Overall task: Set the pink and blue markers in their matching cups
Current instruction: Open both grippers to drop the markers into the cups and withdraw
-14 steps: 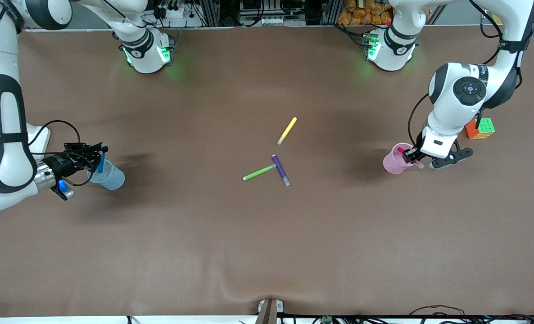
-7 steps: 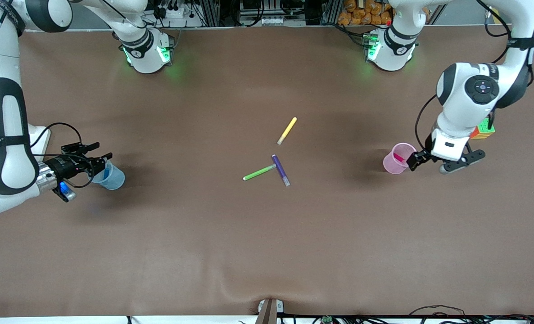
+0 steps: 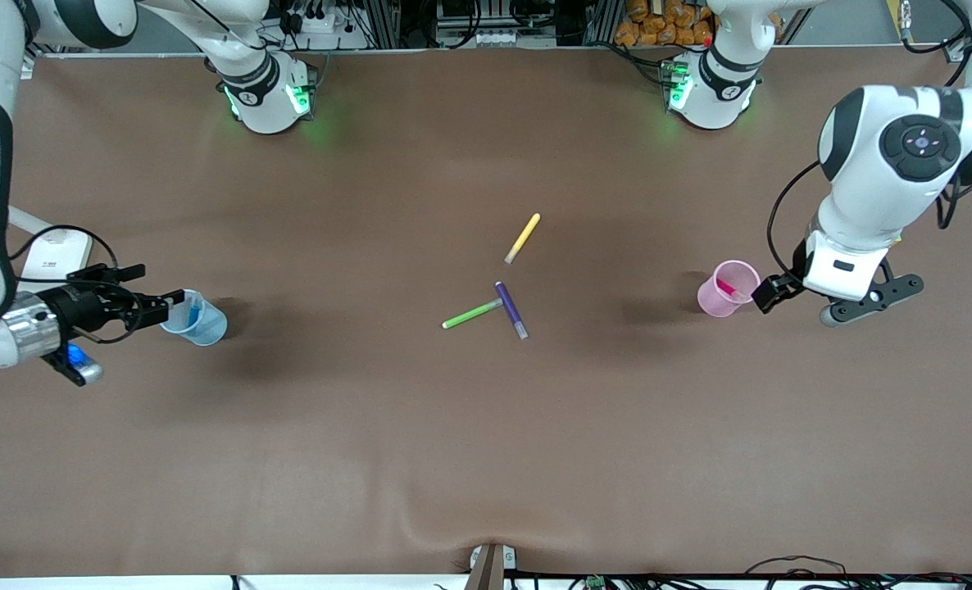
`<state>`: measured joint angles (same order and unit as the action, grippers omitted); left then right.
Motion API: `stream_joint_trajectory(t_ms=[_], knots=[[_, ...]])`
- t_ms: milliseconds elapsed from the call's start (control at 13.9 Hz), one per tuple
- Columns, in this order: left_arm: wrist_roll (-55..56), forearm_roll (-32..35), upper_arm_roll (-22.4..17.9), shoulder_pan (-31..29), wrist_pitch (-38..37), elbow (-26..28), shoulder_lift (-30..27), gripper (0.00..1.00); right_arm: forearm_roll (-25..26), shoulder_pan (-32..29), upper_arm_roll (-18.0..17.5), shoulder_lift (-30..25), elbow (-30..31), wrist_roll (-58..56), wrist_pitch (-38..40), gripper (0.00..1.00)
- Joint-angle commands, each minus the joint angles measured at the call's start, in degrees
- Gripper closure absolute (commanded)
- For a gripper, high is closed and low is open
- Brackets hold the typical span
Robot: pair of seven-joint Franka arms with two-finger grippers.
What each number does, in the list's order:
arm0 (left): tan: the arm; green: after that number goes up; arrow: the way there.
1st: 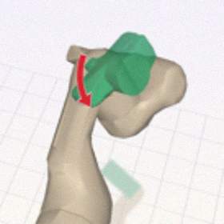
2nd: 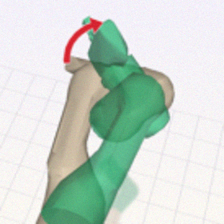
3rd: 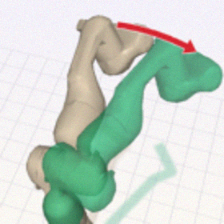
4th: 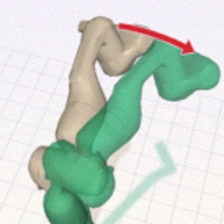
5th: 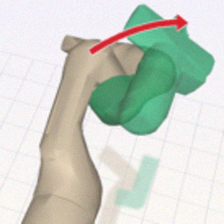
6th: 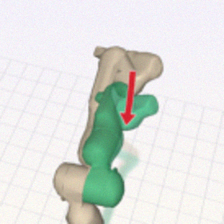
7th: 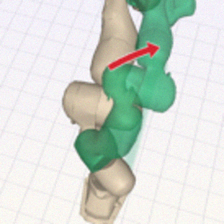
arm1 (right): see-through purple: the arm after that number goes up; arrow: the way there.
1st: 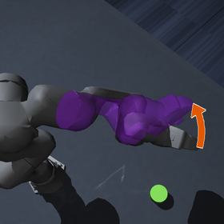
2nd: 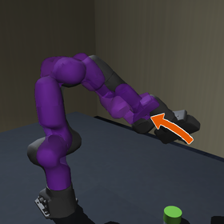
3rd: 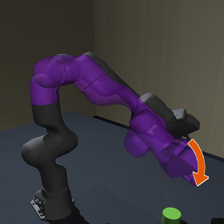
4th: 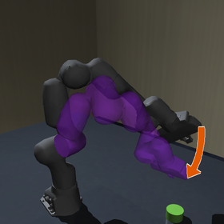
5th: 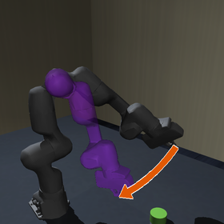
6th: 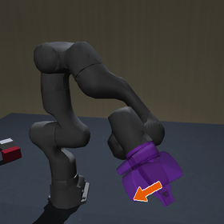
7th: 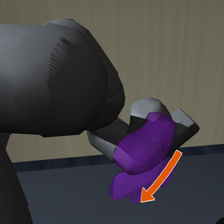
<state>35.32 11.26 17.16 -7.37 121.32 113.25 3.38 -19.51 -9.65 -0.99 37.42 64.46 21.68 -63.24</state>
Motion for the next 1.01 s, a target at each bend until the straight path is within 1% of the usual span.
stream_joint_trajectory(t_ms=[0, 72, 216, 288, 433, 505, 649, 721, 793, 865, 938], knots=[[-3.41, -4.39, 1.29, -0.01, -10.1, -9.94, 2.32, 0.0, 0.0, 0.25, -0.15, -0.07, -8.62, -0.41, 4.08, 0.0], [-4.2, -4.75, 1.38, -0.1, -13.71, -13.11, 2.86, 0.0, 0.26, 0.77, -0.15, -0.59, -10.3, -0.32, 4.87, 0.0], [-8.92, -7.29, 1.3, -0.98, -17.6, -16.64, 2.43, 0.0, 4.55, 4.18, 0.02, -5.49, -10.76, -0.23, 5.23, 0.0], [-11.74, -9.48, 0.77, -1.59, -19.7, -17.7, 2.08, 0.0, 4.66, 5.77, -0.15, -6.73, -10.85, -0.32, 5.23, 0.0], [-16.49, -14.23, 0.77, -5.36, -24.62, -19.99, 1.98, 0.0, 5.01, 7.71, -0.06, -10.16, -10.85, -0.41, 5.06, 0.0], [-18.6, -14.68, 0.68, -6.25, -26.56, -22.09, 1.9, 0.0, 5.27, 7.72, 0.11, -10.52, -10.93, -0.41, 5.32, 0.0], [-20.2, -13.9, 0.59, -6.78, -30.95, -26.83, 1.72, 0.0, 6.32, 7.28, 0.03, -12.98, -10.85, -1.63, 5.58, 0.0], [-20.12, -13.72, 0.42, -6.78, -32.45, -27.99, 1.72, 0.0, 7.55, 7.02, 0.46, -15.16, -10.59, -5.29, 5.58, 0.0], [-20.12, -13.46, 0.33, -6.78, -32.73, -28.35, 1.63, 0.0, 10.95, 7.19, 0.29, -17.79, -10.06, -8.72, 4.28, 0.0], [-20.12, -12.06, 0.42, -6.78, -32.9, -28.44, 1.63, 0.0, 14.03, 7.62, 0.03, -18.43, -9.97, -10.32, 3.05, 0.0], [-20.29, -9.61, 0.59, -6.78, -33.08, -28.44, 1.37, 0.0, 15.19, 7.89, -0.15, -18.7, -9.97, -10.51, 2.69, 0.0]])
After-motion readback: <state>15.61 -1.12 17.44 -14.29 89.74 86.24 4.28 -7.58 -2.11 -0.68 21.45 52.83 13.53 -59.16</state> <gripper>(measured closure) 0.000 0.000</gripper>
